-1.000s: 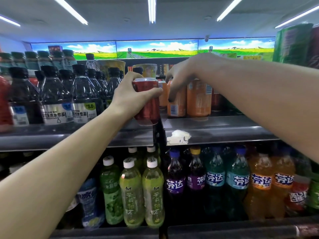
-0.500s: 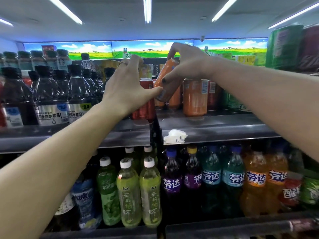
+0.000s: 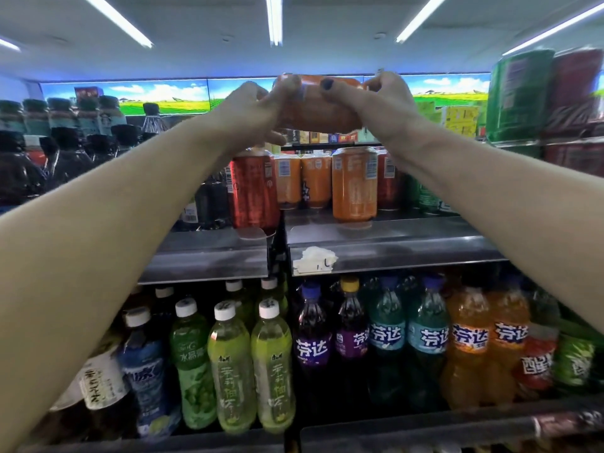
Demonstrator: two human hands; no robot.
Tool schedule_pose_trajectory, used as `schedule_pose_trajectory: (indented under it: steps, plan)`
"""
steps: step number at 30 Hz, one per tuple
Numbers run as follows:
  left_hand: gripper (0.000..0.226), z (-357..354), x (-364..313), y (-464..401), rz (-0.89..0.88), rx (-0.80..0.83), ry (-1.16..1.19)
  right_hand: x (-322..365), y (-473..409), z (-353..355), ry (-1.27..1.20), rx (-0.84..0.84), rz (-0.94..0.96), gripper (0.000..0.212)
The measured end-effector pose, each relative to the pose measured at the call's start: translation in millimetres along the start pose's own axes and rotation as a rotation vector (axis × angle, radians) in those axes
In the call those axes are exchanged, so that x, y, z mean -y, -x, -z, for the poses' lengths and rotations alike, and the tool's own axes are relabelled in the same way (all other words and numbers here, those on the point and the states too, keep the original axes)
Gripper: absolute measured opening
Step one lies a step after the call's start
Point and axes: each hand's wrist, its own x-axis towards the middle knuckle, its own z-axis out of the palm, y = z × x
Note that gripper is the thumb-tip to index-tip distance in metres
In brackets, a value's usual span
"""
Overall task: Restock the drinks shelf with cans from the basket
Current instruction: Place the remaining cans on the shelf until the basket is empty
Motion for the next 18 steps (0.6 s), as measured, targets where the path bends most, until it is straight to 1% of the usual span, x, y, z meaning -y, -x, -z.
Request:
schedule_pose_trajectory:
  steps: [1,3,6,8,13,16,18]
  plan:
    - [0.070,-1,0,-1,-0.010,0.019,0.026,-2,1,-2,-0.008,0.003,0.005,0.055]
    - [0.061,-2,1,-3,-0.023,0.001,0.085,-3,2,-3,0.009,0.024,0.021,0.054]
    - [0.052,3,2,-5,-0.033,-0.016,0.128,-7,5,-1,0.155,0.124,0.070,0.051]
    - [0.043,5,0,-7,-0.048,-0.017,0.085,-11,6,-1,0.245,0.201,0.099,0.051]
    - [0.031,1,-9,-14,-0.056,-0.012,-0.061,-19,3,7,0.425,0.402,0.084,0.057]
    - [0.031,3,-10,-25,-0.040,-0.017,-0.151,-22,5,16,0.561,0.512,0.071,0.073]
    - [0.035,2,-12,-28,-0.038,-0.004,-0.195,-27,5,15,0.635,0.530,0.057,0.072]
